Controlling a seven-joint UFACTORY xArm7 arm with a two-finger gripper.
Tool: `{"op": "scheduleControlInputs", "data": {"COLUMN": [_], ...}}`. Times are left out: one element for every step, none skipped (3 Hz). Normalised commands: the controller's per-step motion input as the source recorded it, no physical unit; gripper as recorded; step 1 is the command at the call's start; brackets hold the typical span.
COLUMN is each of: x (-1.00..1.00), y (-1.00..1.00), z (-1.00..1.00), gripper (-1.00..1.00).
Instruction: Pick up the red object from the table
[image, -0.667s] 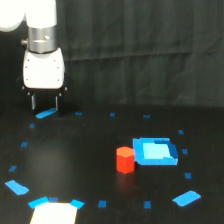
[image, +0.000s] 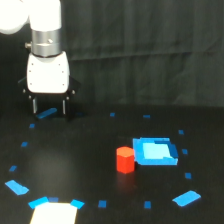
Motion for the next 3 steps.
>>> {"op": "scheduleControlInputs", "data": {"x": [0.95,0.90,1.00], "y": [-0.76,-0.33,-0.65], "z": [-0.29,-0.16,-0.03], "gripper": [1.00,1.00,1.00]}}
